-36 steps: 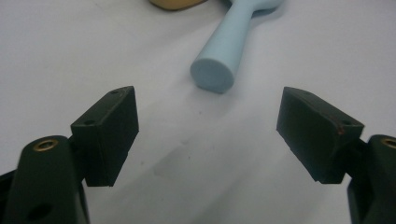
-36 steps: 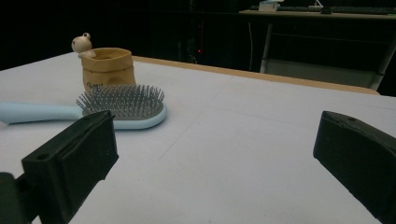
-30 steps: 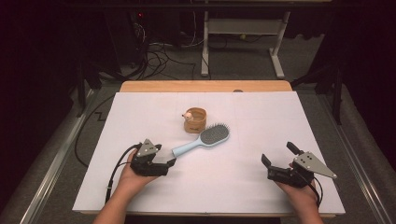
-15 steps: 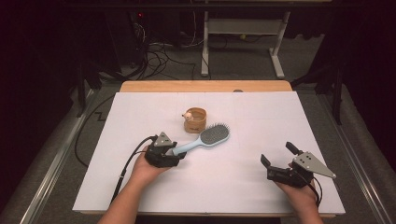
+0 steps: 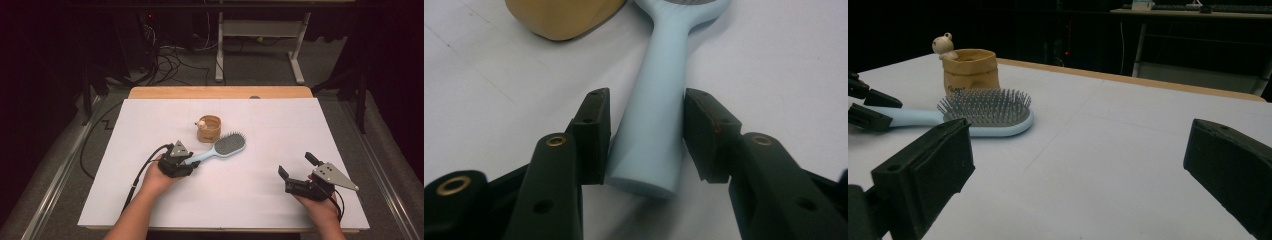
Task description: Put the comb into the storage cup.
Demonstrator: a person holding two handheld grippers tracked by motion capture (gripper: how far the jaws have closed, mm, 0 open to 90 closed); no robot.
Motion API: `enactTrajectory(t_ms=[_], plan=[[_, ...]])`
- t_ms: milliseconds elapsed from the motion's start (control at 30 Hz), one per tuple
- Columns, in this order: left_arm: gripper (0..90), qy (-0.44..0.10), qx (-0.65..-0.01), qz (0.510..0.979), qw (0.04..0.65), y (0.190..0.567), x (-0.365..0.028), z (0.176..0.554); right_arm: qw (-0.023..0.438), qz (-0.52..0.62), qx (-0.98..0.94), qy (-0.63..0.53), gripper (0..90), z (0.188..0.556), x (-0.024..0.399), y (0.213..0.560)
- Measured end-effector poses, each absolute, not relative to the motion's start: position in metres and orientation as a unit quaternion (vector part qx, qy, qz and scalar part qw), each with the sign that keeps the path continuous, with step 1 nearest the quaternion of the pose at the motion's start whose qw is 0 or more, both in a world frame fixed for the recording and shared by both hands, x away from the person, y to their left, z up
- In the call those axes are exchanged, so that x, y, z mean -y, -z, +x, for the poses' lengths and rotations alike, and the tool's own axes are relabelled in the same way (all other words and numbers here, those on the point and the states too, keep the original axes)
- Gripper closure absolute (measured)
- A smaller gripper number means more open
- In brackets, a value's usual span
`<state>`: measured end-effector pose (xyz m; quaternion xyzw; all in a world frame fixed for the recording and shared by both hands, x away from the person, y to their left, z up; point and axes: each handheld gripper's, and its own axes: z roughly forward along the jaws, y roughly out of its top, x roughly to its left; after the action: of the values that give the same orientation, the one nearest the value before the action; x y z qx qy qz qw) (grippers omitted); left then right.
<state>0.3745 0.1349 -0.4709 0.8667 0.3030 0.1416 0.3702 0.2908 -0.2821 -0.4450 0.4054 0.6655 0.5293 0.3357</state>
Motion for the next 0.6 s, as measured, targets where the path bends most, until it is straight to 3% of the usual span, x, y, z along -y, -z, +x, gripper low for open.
enactTrajectory(t_ms=[600], plan=[[62.1,-0.142,-0.253,0.884,0.367,0.4707,-0.1346,0.3705,0.336,0.406,-0.666,-0.528,0.0,0.2908,0.2819,0.4451]])
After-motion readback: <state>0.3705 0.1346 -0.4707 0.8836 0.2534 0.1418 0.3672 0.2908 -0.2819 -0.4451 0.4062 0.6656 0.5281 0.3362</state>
